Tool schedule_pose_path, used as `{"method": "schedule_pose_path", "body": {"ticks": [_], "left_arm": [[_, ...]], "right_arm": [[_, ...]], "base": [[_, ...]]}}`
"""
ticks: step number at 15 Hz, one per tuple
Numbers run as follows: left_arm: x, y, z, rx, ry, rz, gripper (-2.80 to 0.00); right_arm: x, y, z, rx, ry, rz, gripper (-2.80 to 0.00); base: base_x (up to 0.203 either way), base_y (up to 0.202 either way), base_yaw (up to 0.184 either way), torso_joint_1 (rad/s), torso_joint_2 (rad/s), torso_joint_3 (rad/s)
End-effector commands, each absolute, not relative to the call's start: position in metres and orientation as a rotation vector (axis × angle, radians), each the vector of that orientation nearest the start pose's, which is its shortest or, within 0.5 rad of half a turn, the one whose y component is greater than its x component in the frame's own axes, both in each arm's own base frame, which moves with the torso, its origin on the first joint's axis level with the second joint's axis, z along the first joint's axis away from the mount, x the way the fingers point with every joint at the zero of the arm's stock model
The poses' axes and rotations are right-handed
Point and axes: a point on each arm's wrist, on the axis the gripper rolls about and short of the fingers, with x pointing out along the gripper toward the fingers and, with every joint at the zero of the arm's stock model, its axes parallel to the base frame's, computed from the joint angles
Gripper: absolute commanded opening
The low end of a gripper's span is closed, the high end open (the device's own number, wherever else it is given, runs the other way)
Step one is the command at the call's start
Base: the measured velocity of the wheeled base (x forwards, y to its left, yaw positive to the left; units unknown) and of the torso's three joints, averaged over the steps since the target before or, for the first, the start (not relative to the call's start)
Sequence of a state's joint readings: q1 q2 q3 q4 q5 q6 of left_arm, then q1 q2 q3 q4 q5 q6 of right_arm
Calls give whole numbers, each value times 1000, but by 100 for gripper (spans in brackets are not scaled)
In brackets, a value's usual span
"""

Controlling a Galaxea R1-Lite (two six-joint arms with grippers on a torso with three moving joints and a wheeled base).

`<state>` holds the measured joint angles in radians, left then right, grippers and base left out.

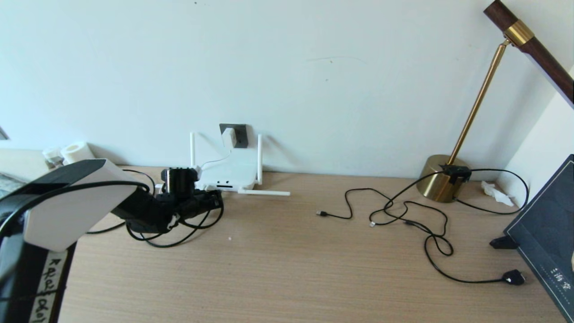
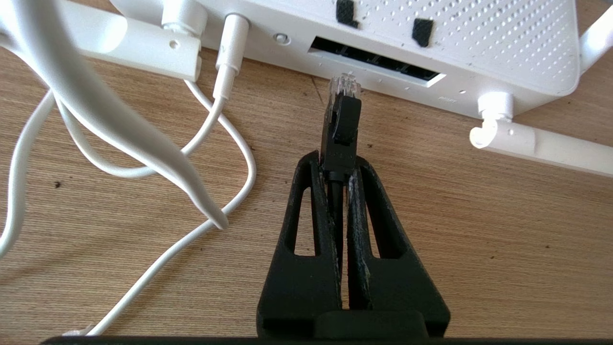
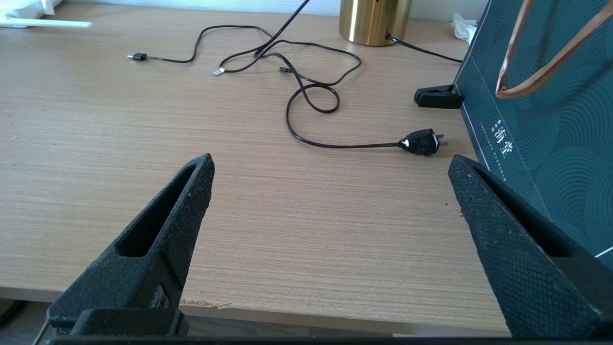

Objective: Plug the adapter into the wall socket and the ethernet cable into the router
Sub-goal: Align cable and router interface

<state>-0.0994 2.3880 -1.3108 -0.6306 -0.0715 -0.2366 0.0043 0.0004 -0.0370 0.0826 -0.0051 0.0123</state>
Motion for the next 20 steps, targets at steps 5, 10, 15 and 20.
{"method": "schedule_pose_path", "body": {"ticks": [5, 10, 15, 20], "left_arm": [[456, -47, 50, -228, 450, -117, -280], [456, -48, 52, -222, 444, -106, -280], [456, -50, 54, -219, 440, -110, -280], [457, -49, 53, -219, 440, -109, -280]], "right_arm": [[-26, 0, 77, 11, 46, -2, 0], [-26, 0, 77, 12, 46, 0, 0], [-26, 0, 77, 12, 47, 0, 0], [-26, 0, 77, 12, 47, -1, 0]], "base": [[0, 0, 0, 0, 0, 0], [0, 0, 0, 0, 0, 0], [0, 0, 0, 0, 0, 0], [0, 0, 0, 0, 0, 0]]}}
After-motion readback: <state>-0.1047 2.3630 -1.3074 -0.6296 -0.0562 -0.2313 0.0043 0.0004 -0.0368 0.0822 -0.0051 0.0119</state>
